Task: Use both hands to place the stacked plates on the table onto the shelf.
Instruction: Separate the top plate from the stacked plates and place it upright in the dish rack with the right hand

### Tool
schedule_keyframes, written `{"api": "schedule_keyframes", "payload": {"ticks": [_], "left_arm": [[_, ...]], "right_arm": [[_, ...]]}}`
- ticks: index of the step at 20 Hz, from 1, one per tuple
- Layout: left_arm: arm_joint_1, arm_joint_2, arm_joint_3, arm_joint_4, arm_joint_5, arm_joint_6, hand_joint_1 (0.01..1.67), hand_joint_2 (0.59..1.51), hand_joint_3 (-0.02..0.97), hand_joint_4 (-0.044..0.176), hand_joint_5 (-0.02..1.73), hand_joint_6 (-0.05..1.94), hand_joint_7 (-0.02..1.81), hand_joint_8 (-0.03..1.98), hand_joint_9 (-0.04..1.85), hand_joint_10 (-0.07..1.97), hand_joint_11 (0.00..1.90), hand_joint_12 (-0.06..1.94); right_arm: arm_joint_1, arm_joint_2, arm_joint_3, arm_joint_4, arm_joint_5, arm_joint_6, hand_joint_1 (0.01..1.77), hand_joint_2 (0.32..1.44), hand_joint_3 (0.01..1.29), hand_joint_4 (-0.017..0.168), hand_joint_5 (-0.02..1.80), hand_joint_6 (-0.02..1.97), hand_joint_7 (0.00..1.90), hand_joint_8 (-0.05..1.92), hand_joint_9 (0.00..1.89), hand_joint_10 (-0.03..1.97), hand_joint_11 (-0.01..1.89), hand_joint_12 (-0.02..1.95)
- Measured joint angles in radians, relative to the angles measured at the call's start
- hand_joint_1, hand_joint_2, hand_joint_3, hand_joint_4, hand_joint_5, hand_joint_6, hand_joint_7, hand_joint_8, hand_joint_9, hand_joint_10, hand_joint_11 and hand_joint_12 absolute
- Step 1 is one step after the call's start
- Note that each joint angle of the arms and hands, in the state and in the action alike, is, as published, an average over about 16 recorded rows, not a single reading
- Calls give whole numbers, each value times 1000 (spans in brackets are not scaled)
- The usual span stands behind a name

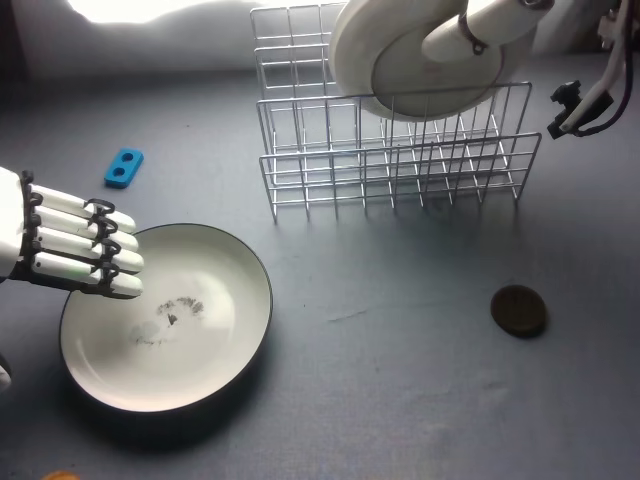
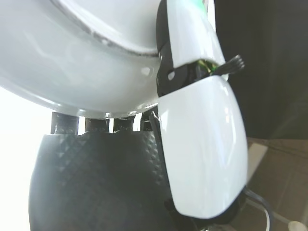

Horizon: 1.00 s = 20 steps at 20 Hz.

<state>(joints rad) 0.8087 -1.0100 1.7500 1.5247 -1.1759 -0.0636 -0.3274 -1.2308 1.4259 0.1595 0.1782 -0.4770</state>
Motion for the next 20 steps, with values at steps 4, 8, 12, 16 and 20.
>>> {"api": "schedule_keyframes", "payload": {"ticks": [4, 8, 12, 16, 20], "left_arm": [[8, -3, 7, -1, 9, 1, 16, 1138, 21, 0, 19, 6, 15, -13, 21, 8, 15, 3], [14, -7, 14, -2, 19, 2, 15, 1142, 20, 0, 20, 6, 15, -13, 21, 9, 15, 3], [19, -12, 20, -3, 26, 2, 15, 1142, 20, 1, 20, 6, 15, -13, 21, 9, 15, 3], [24, -14, 23, -3, 32, 2, 15, 1143, 20, 1, 19, 6, 17, -12, 20, 9, 15, 3], [27, -15, 25, -4, 36, 3, 15, 1142, 20, 1, 19, 6, 18, -12, 20, 8, 15, 2]], "right_arm": [[-24, -25, 36, 0, 19, 15, 1372, 974, 15, -5, 959, 993, 1079, 717, 1062, 894, 951, 1168], [-50, -45, 63, 0, 43, 24, 1367, 978, 14, -2, 936, 1037, 1056, 779, 1049, 807, 933, 1198], [-71, -59, 79, 3, 64, 31, 1339, 989, 14, 1, 893, 875, 1012, 666, 1010, 633, 867, 1235], [-85, -65, 87, 6, 80, 39, 1292, 999, 14, 5, 845, 641, 970, 504, 969, 443, 791, 1265], [-88, -63, 85, 9, 81, 42, 1242, 1001, 14, 4, 800, 397, 923, 324, 902, 386, 711, 1283]]}}
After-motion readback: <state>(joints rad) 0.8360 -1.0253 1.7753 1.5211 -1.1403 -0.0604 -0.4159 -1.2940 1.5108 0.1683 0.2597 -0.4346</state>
